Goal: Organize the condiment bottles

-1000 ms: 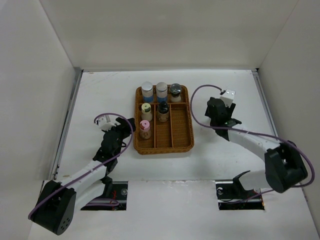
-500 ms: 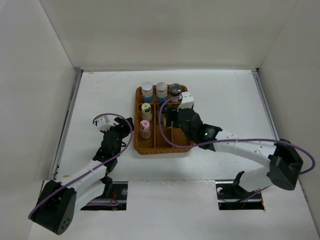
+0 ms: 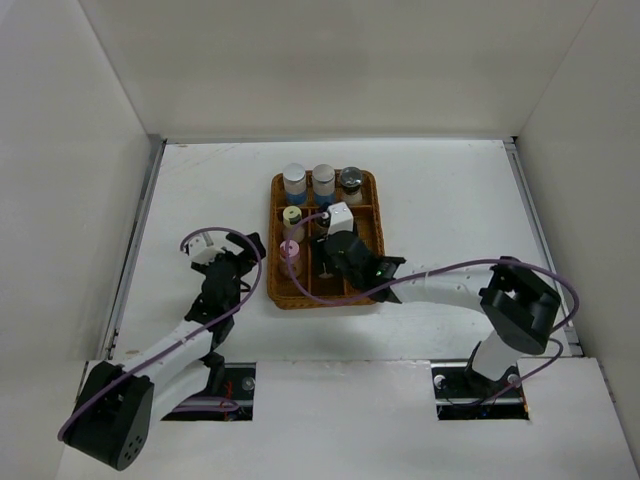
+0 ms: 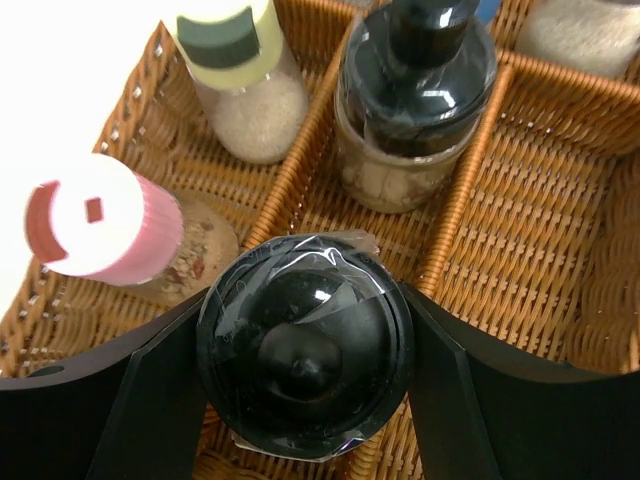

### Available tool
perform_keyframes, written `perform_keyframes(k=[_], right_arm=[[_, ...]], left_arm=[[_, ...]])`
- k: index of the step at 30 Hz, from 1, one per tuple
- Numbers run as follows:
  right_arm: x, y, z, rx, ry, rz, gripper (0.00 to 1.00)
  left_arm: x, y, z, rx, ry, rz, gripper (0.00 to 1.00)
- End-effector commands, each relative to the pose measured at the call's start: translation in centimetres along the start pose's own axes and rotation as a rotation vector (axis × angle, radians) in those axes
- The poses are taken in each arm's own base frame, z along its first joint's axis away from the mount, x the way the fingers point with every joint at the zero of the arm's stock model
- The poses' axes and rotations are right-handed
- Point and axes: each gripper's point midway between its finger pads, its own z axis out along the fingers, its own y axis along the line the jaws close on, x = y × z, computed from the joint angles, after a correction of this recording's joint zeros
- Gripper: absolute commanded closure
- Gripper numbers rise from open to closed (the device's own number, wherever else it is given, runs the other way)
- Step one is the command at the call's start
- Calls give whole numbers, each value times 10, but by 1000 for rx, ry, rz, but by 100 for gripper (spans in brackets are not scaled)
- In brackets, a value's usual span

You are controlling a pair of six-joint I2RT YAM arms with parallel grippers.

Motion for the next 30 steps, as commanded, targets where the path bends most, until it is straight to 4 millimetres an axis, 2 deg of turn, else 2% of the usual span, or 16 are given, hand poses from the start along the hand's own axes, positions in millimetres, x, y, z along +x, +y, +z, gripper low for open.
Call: perform_keyframes(k=[1,3,6,9,10,11,14,16,19,22,24,27,30], right_arm=[[-30,16,2,-46,-115,65,31],[-27,16,2,-46,-111,59,24],[-34,13,-6,-48,-132,60,17],[-48,10,-20,-62,-169,91,11],[-54,8,-25,-65,-186,98,4],[-62,4,-31,-69,-209,107,0],[-81,-13,-50,-63,-276,156,0],[-92,-33,-60,-31,-324,192,0],[-101,-92,-76,108,-427,303,0],[-89,-153,-84,258,-475,443,0],[-74,-178,-85,309,-478,537,0],[-63,-191,-79,311,-449,599,0],[-57,-187,-72,299,-423,598,0]], left_arm=[[-5,0,5,-19,-17,-3,0],[-3,-1,6,-19,-8,1,0],[-6,0,7,-32,-13,11,0],[-8,1,5,-45,-3,15,0],[-9,0,4,-41,-3,12,0],[-8,-2,3,-34,0,11,0],[-11,-10,1,-11,2,11,0],[-14,-15,-1,0,-2,10,0],[-22,-21,0,2,-13,13,0],[-29,-25,0,-18,0,59,0],[-35,-19,3,-72,-9,81,0],[-41,-4,7,-177,-5,123,0],[-43,11,11,-263,7,135,0]])
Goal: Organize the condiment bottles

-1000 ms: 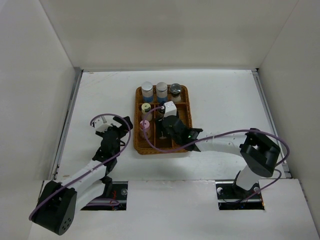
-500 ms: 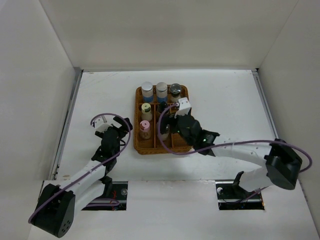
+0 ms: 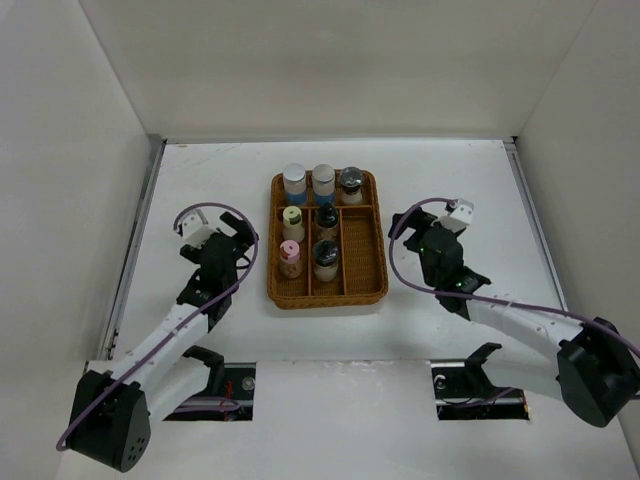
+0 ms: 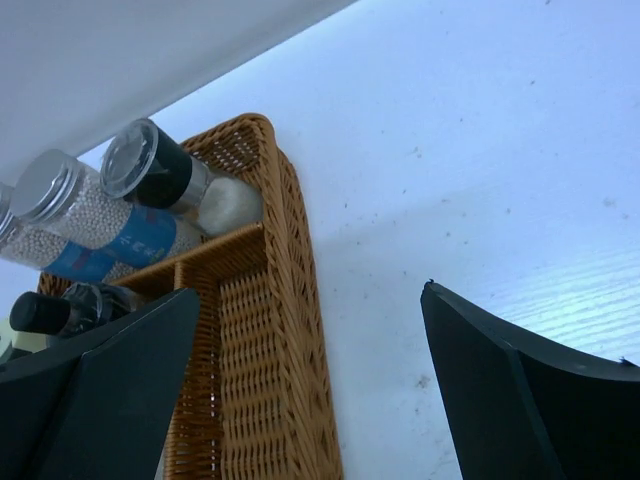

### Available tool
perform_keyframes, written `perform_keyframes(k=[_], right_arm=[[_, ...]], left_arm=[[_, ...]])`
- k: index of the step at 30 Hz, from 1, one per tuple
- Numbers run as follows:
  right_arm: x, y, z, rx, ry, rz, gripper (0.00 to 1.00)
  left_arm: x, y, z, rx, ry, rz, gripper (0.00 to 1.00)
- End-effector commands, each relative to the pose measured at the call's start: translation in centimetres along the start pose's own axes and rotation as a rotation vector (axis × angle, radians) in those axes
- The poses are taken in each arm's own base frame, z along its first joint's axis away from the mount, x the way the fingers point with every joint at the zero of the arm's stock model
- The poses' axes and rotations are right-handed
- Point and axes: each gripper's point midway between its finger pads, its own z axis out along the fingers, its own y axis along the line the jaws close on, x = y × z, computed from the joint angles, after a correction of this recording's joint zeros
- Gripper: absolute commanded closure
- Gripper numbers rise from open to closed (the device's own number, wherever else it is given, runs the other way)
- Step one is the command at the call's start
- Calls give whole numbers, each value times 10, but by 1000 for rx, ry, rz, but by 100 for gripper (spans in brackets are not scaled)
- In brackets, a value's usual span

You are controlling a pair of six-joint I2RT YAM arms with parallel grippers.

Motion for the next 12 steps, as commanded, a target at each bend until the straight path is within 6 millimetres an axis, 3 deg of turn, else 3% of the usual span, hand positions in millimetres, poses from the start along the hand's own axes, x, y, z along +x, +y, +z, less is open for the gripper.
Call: perform_keyframes(k=[1,12], right_arm=[[-3,16,5,-39,-5,86,0],[20,23,13,-40,57,39,0]], left_arm=[[-6,18,6,-119,11,41,0],[5,-8,10,-110,96,101,0]])
